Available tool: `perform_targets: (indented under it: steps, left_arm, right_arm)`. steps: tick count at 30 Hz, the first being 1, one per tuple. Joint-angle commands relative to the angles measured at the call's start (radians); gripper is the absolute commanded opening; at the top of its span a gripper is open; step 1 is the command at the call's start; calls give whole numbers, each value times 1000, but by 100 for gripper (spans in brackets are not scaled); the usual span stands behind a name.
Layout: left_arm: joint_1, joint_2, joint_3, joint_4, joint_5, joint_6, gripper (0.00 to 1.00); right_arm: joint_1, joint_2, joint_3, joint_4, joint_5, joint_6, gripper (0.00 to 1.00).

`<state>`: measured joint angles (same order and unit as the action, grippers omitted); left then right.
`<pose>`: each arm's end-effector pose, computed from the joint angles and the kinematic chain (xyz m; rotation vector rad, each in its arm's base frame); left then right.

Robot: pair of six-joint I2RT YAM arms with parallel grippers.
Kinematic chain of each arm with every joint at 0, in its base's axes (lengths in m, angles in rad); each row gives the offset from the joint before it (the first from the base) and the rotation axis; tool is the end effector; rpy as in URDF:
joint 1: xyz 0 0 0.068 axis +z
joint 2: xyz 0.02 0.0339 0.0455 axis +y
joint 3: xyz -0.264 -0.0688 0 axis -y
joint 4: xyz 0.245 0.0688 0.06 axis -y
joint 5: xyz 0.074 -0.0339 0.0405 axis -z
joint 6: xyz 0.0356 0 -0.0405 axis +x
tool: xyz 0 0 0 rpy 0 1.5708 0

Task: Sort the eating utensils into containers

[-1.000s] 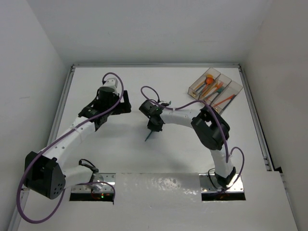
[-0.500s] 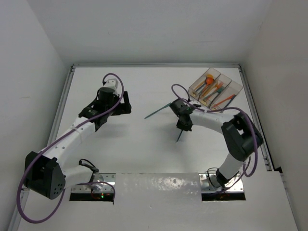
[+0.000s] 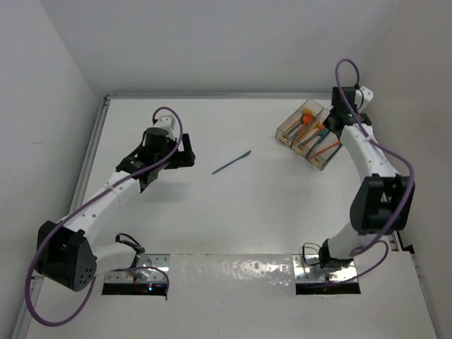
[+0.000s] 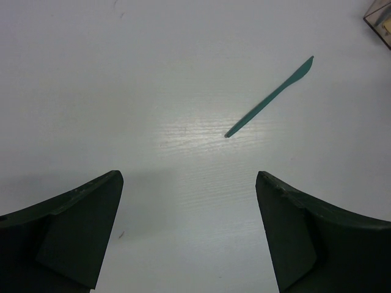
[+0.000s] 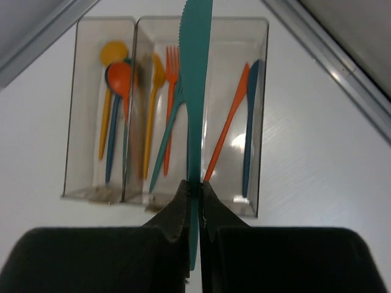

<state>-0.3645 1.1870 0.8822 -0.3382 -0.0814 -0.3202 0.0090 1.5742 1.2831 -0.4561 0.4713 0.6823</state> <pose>0.2444 -0.0902 0.2764 0.0040 2.2266 -0.2885 0.3505 -0.0130 0.2928 0.9507 2.0135 -0.1726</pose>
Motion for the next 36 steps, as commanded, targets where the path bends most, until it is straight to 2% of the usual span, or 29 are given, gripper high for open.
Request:
perform_targets:
  steps: [1,4,13,21,26,27,28,31,36]
  left_arm:
    - [12,11,-9,47,20,16,89]
    - [12,19,-12,53,28,24,89]
    - [12,33,-19,70,48,50,89]
    - [12,43,-9,68,54,58,89]
    - [12,48,-3,68,65,55,89]
    - [12,48,-3,68,66,55,89]
    - [12,48,-2,65,69,53,89]
    - [12,48,4,56,68,47,89]
    - [12,46,15,44,57,35,89]
  right_arm:
    - [-78,130,102,33,-65,-58,0]
    - [-142,231,183,42,-121,-46,0]
    - [-159,446,341,-21,-152,-47,0]
    - [-159,455,283,-62,-146,-12,3]
    - [-149,380,225,-90,-160,16,11]
    - [-135,359,219,-95,-155,13,17]
    - [-127,348,217,-113,-149,11,28]
    - [-77,304,213,-142,-126,5,39]
    - [101,207,159,-131,-37,72,42]
